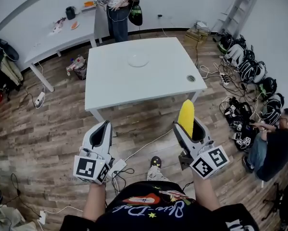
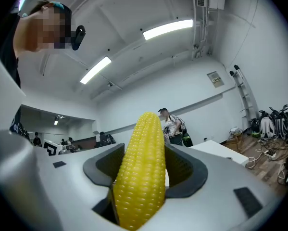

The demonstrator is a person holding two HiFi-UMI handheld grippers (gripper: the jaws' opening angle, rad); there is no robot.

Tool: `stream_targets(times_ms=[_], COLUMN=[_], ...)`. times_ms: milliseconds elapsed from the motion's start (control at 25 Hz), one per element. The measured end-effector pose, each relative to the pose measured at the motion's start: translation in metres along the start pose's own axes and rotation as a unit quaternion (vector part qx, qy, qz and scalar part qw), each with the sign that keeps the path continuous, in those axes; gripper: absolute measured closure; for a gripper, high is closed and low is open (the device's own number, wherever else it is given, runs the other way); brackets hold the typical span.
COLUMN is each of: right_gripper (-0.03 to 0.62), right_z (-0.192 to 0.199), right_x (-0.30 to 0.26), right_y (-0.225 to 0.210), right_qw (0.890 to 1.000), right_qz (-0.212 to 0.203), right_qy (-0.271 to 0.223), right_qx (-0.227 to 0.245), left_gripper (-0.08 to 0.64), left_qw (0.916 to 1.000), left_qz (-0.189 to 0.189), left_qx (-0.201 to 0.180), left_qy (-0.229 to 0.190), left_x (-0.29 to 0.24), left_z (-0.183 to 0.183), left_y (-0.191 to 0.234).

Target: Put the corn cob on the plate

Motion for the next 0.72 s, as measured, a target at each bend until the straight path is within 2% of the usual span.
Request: stream_targets(times_ms=[120,280,440,520,640,720], right_gripper=[0.324,0.324,0.324,0.324,0.324,0.324], right_z=[-0.011,-0.017,-0.008,0.001,0.009,0.014], right_x=[-0.053,-0.112,-0.171,-0.197,-0.242,-0.278], right_y=[-0.051,-0.095,-0.125,-0.137,-0.15,-0.158], right_qw=[0.999,0.998,0.996,0.995,0.995,0.994], right_qz=[-0.029,-0.067,-0.086,-0.088,-0.086,-0.085], right_qy=[0.001,0.001,0.025,0.039,0.053,0.059], right_qx=[-0.016,-0.006,-0.016,-0.025,-0.025,-0.02], left_gripper=[0.561,0.561,0.561,0.561,0.561,0.561], left_qw=[0.9995,0.9982,0.9987,0.9982,0.9966,0.9965], left_qz=[-0.025,-0.044,-0.042,-0.055,-0.082,-0.083], left_qx=[-0.015,-0.037,-0.03,-0.023,-0.008,-0.004], left_qy=[-0.01,-0.019,0.005,0.01,0.01,0.007], left_x=[-0.058,-0.108,-0.148,-0.166,-0.195,-0.223], left_z=[-0.005,-0.005,0.013,0.022,0.034,0.042], left_y=[0.013,0.024,0.037,0.05,0.085,0.112])
Point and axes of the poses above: the fingertips, and each gripper's own axes: x backward along the fingers, y to its left, z out of its underside, the point moved 8 cm from there along x, backward along the fingers, and after that the axes turned 6 degrees about -y, right-handed, at the moved point
